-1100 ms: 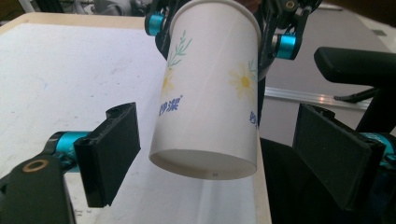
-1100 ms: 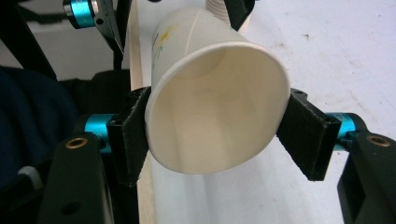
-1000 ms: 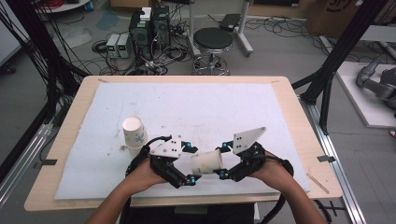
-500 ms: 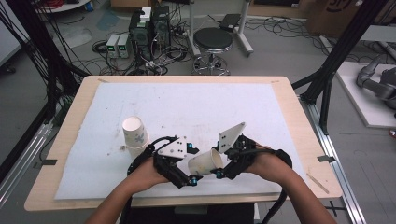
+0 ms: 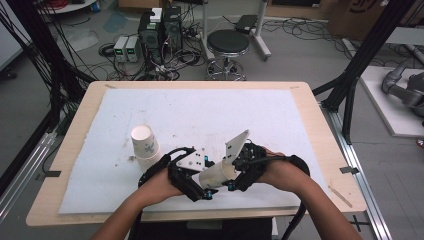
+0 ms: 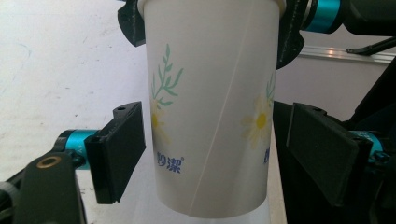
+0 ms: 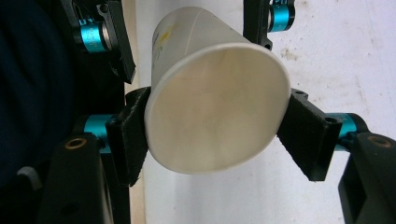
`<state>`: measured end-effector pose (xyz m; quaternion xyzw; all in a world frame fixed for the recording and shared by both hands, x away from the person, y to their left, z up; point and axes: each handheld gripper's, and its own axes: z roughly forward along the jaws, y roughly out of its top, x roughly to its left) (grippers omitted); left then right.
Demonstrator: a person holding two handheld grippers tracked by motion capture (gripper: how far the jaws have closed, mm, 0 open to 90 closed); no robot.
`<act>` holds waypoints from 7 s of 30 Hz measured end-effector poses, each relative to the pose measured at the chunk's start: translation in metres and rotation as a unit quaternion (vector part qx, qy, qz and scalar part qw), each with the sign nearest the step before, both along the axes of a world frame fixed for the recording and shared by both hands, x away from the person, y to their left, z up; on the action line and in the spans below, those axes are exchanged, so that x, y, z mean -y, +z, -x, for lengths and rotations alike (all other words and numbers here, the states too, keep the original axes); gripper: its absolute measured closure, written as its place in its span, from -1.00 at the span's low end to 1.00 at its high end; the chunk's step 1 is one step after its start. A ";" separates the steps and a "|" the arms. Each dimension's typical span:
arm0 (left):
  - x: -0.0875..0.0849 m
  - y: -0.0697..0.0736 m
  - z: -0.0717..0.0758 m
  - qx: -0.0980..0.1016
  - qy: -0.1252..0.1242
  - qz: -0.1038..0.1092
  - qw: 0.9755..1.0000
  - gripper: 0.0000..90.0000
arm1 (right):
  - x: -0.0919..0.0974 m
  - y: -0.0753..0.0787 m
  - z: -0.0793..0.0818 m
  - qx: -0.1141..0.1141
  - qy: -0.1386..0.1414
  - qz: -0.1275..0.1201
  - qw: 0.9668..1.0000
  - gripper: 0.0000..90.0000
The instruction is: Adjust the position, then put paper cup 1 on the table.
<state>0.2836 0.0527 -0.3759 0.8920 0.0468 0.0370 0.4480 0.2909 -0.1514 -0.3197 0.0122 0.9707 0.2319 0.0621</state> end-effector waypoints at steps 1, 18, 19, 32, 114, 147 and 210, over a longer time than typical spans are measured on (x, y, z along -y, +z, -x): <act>0.000 0.000 -0.001 0.001 -0.002 -0.005 1.000 -0.55 | -0.001 0.000 0.000 -0.001 0.001 0.002 1.000 -0.31; 0.008 -0.003 -0.003 -0.007 0.004 -0.029 1.000 -0.46 | -0.016 0.004 0.003 0.002 0.013 0.050 0.999 -0.31; 0.008 -0.003 -0.003 -0.005 0.002 -0.031 1.000 -0.45 | -0.016 0.004 0.003 0.002 0.014 0.054 0.998 -0.31; 0.010 -0.005 -0.002 -0.009 -0.006 -0.034 0.999 -0.21 | -0.020 0.002 0.003 0.006 0.020 0.064 0.998 -0.31; -0.019 -0.012 -0.048 0.090 0.210 0.285 0.931 -0.31 | 0.150 -0.074 0.011 0.121 -0.295 -0.358 0.878 -0.53; 0.042 -0.074 -0.112 0.010 0.273 0.102 0.957 -0.28 | 0.152 -0.074 0.012 0.117 -0.291 -0.364 0.877 -0.53; -0.031 -0.005 -0.005 0.058 0.207 0.213 0.953 -0.58 | 0.146 -0.084 0.016 0.102 -0.291 -0.344 0.887 -0.53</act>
